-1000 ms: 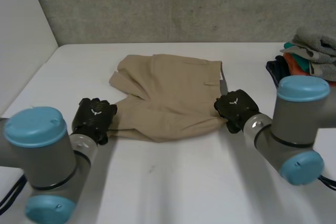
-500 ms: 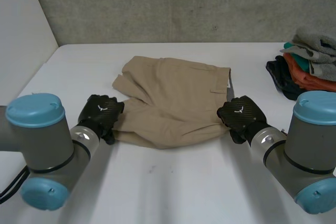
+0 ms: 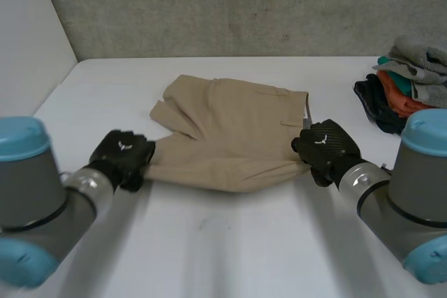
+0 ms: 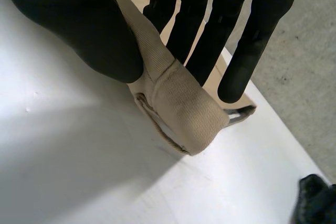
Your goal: Fold the laundry.
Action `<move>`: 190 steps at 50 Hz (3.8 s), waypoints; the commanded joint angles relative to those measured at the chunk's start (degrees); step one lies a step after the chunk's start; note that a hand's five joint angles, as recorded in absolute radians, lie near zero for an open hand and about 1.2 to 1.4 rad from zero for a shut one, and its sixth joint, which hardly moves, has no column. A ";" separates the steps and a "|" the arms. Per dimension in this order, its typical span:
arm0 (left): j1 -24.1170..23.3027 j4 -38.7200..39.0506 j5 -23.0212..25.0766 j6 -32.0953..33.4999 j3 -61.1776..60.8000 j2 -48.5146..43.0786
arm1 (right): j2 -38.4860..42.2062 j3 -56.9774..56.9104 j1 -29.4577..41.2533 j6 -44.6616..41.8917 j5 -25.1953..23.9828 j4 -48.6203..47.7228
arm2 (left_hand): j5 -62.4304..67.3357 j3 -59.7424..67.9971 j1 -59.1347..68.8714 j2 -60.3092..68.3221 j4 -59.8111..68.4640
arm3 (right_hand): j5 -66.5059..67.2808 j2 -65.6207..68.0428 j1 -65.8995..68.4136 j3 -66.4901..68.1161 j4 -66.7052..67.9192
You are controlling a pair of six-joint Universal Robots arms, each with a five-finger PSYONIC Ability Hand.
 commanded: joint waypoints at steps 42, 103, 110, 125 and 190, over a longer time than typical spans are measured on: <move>2.98 -3.24 2.08 5.07 12.23 -11.63 | -4.22 7.81 0.75 -13.90 2.73 18.64 | -32.60 -35.11 -32.30 -35.60 -35.62 | 11.62 12.08 15.54 11.55 11.15; -4.39 -2.80 -5.74 4.45 -5.86 7.78 | -5.62 7.28 3.03 -5.47 2.90 11.70 | -41.85 -44.35 -41.55 -44.84 -44.86 | 11.62 12.08 15.54 11.55 11.15; -6.15 -3.25 -2.84 0.32 -7.89 4.80 | -5.80 7.28 3.03 -5.47 2.90 11.70 | -40.34 -42.84 -40.04 -43.33 -43.35 | 11.62 12.08 15.54 11.55 11.15; -6.33 0.63 -2.75 -0.03 -7.62 0.82 | -10.54 7.45 2.24 -5.99 2.99 12.67 | 14.48 11.97 14.78 11.49 11.47 | 11.62 12.08 15.54 11.55 11.15; -10.28 10.99 -17.51 14.04 44.34 -31.61 | 13.82 -23.06 1.19 -0.82 13.01 -0.17 | -55.47 -57.98 -55.17 -58.46 -58.49 | -58.38 -57.92 -54.46 -58.45 -58.85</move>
